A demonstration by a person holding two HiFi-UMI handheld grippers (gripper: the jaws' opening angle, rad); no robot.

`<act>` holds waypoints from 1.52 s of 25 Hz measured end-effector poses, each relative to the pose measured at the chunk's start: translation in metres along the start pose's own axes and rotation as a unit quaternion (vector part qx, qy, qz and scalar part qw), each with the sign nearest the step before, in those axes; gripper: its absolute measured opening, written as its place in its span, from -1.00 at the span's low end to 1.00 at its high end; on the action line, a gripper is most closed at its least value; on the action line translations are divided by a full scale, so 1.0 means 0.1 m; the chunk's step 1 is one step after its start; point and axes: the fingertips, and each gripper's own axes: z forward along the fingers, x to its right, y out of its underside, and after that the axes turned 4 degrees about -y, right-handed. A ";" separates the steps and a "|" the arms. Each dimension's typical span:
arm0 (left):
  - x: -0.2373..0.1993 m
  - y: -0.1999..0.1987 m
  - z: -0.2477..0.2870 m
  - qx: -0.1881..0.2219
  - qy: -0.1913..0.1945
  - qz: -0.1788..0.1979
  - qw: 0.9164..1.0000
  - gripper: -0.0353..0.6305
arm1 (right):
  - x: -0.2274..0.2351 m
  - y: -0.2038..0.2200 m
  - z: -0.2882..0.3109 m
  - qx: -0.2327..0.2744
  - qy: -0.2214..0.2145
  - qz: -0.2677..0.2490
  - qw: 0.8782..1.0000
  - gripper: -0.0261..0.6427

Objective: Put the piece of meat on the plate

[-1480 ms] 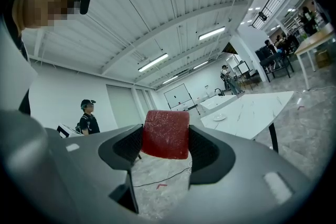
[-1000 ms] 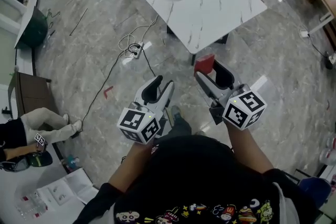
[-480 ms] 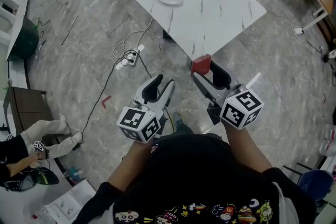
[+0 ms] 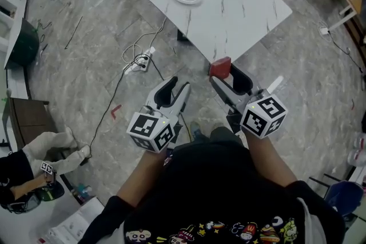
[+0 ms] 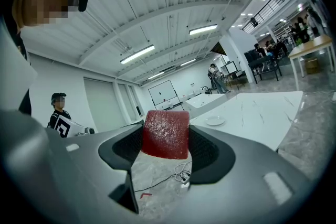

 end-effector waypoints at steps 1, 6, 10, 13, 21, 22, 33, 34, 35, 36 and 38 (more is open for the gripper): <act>-0.01 0.00 0.01 0.001 0.001 0.001 1.000 -0.07 | 0.01 -0.01 0.01 -0.001 0.001 0.000 1.000 -0.04; -0.06 -0.04 0.09 -0.002 -0.001 0.002 1.000 -0.07 | 0.10 -0.07 0.07 0.000 0.001 0.000 1.000 -0.04; -0.10 -0.08 0.20 -0.002 -0.005 0.003 1.000 -0.07 | 0.19 -0.10 0.13 -0.002 -0.003 0.000 1.000 -0.04; -0.09 -0.12 0.28 -0.003 -0.005 0.005 1.000 -0.07 | 0.26 -0.13 0.20 -0.005 -0.008 0.002 1.000 -0.04; -0.21 -0.19 0.75 -0.016 -0.021 0.010 1.000 -0.07 | 0.69 -0.25 0.48 -0.021 -0.024 0.012 0.999 -0.04; -0.23 -0.21 0.80 -0.016 -0.026 0.012 0.999 -0.07 | 0.74 -0.26 0.50 -0.024 -0.027 0.014 0.999 -0.04; -0.36 -0.26 1.57 -0.040 -0.050 0.016 0.998 -0.07 | 1.41 -0.34 0.81 -0.040 -0.052 0.041 0.997 -0.04; -0.35 -0.28 1.63 -0.042 -0.051 0.017 0.998 -0.07 | 1.45 -0.36 0.81 -0.041 -0.054 0.042 0.997 -0.04; -0.33 -0.29 1.68 -0.042 -0.052 0.018 0.998 -0.07 | 1.49 -0.39 0.81 -0.041 -0.056 0.043 0.997 -0.04; -0.32 -0.31 1.73 -0.041 -0.054 0.019 0.997 -0.07 | 1.53 -0.41 0.82 -0.040 -0.059 0.043 0.996 -0.04; -0.32 -0.35 1.83 -0.038 -0.060 0.022 0.997 -0.07 | 1.62 -0.45 0.86 -0.040 -0.068 0.042 0.996 -0.04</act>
